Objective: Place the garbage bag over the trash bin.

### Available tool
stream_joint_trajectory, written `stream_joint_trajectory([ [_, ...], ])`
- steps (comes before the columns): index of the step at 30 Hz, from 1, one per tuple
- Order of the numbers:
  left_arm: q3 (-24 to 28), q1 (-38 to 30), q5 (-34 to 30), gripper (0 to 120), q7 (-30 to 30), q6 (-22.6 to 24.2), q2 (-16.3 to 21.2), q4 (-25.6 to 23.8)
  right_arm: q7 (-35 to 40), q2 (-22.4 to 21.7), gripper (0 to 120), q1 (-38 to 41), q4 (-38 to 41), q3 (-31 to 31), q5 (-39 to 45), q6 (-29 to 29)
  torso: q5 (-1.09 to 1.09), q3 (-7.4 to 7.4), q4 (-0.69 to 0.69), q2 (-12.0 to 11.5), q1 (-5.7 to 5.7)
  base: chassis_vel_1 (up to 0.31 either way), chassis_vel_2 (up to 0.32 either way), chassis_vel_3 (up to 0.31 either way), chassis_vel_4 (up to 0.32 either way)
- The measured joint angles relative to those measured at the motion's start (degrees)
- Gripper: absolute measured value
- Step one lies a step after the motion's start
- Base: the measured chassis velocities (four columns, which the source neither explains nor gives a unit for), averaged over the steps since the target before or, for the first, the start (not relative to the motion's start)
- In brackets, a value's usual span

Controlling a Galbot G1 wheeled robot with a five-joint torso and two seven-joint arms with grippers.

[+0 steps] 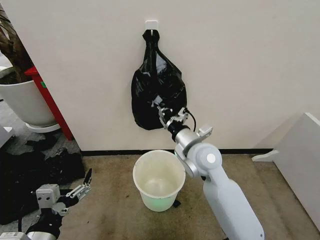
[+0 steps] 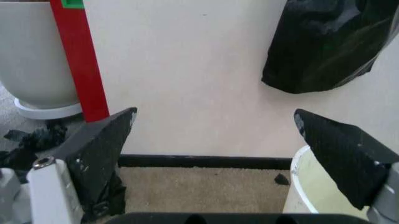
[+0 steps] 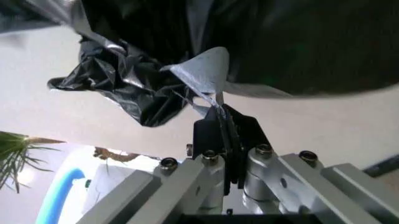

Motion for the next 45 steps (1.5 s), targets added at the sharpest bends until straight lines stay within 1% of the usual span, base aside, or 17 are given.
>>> stream_joint_trajectory([
  [4,0.0,0.0,0.0,100,0.0,0.0,0.0,0.0,-1.5,-0.5,0,-3.4,0.2,0.7,-1.5,-0.8,0.02,0.0,-0.01,0.0,0.0,0.0,0.0,0.0,0.0],
  [13,0.2,-0.1,0.1,100,0.0,-0.1,-0.1,0.0,-2.6,-1.3,0,-7.4,1.2,1.9,-2.5,-1.4,0.02,0.0,0.0,0.0,0.0,0.0,0.0,0.0,0.0],
  [31,0.3,-0.1,0.2,100,0.0,-0.2,-0.2,0.0,-6.3,-0.9,0,-17.7,3.2,1.9,-7.6,-2.3,0.01,0.0,0.0,0.0,0.0,0.0,0.0,0.0,0.0],
  [45,0.7,-0.5,0.3,100,0.1,-0.3,-0.2,0.0,-7.2,-0.3,0,-21.1,3.7,1.5,-9.2,-2.3,0.01,0.0,0.0,0.0,0.0,0.0,0.0,0.0,0.0],
])
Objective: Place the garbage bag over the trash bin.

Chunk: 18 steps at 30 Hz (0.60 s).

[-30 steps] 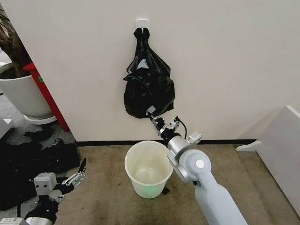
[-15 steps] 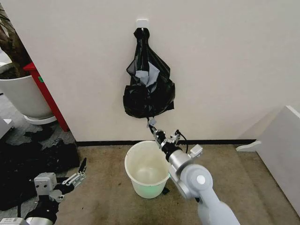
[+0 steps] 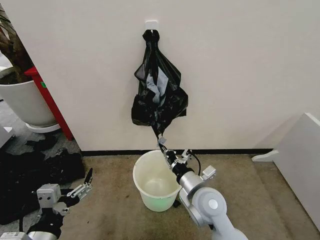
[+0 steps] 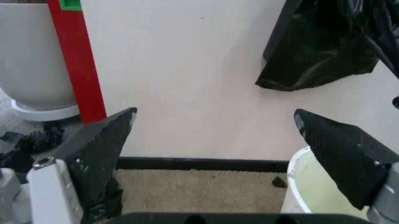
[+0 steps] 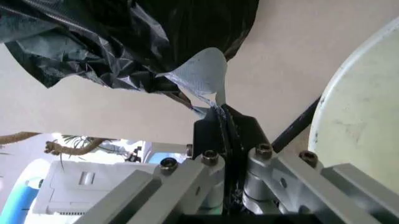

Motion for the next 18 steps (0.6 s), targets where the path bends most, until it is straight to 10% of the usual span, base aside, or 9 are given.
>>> stream_joint_trajectory([
  [18,0.4,-0.4,0.1,100,0.0,-0.1,0.0,0.0,0.2,-1.7,0,3.8,2.7,0.4,0.2,0.0,0.0,0.0,0.0,0.0,0.0,0.0,0.0,0.0,0.0],
])
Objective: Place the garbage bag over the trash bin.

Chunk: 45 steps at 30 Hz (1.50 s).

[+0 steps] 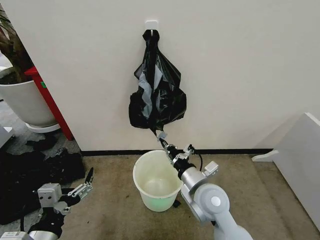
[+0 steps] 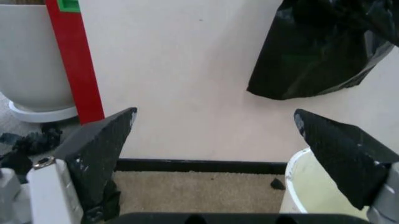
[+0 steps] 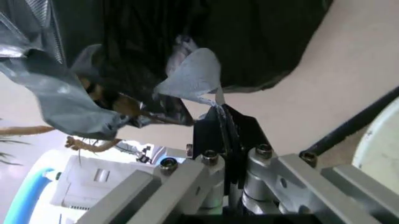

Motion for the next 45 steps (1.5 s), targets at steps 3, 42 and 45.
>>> stream_joint_trajectory([
  [3,0.0,-0.1,0.0,100,0.0,0.0,0.2,0.0,-0.1,-0.5,0,0.1,0.2,-0.1,-0.2,-0.2,0.0,0.0,0.0,0.0,0.0,0.0,0.0,0.0,0.0],
  [42,1.0,-26.9,-28.9,100,-10.6,9.5,35.1,0.6,-1.4,0.7,0,2.0,-4.2,0.0,-4.3,-0.3,-0.03,0.01,0.02,0.0,0.0,0.0,0.0,0.0,0.0],
  [45,2.5,-29.6,-30.0,100,-10.4,9.6,36.4,1.3,-1.4,0.7,0,2.1,-4.3,0.1,-4.3,-0.3,-0.01,0.0,0.02,0.0,0.0,0.0,0.0,0.0,0.0],
])
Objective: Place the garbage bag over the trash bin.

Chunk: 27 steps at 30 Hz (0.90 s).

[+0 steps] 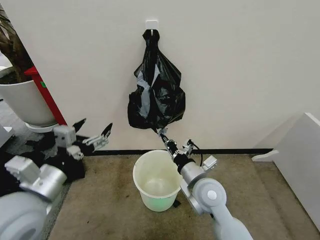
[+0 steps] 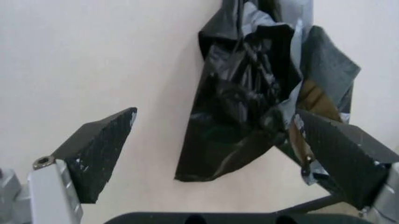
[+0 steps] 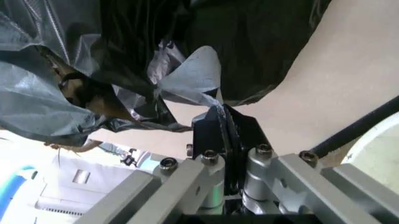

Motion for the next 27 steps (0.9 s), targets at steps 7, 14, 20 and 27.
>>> stream_joint_trajectory([
  [7,5.9,-10.3,-4.2,100,0.8,0.7,5.5,2.8,-0.1,0.1,0,0.2,-0.3,0.4,-0.1,0.0,0.01,0.0,-0.02,0.0,0.0,0.0,0.0,0.0,0.0],
  [14,12.3,-21.5,-8.9,100,1.6,1.5,11.8,5.8,-0.3,0.3,0,-0.2,-0.3,0.7,-0.6,0.1,0.0,0.0,-0.02,0.0,0.0,0.0,0.0,0.0,0.0],
  [20,15.3,-27.0,-11.2,100,2.0,1.9,14.9,7.2,-0.4,0.2,0,-0.3,-0.2,1.3,-0.6,0.1,0.02,0.0,-0.03,0.0,0.0,0.0,0.0,0.0,0.0],
  [27,15.4,-27.0,-11.2,100,2.0,2.0,14.9,7.3,-0.5,0.4,0,-0.4,-0.1,1.7,-0.8,0.1,0.0,-0.01,-0.02,0.0,0.0,0.0,0.0,0.0,0.0],
])
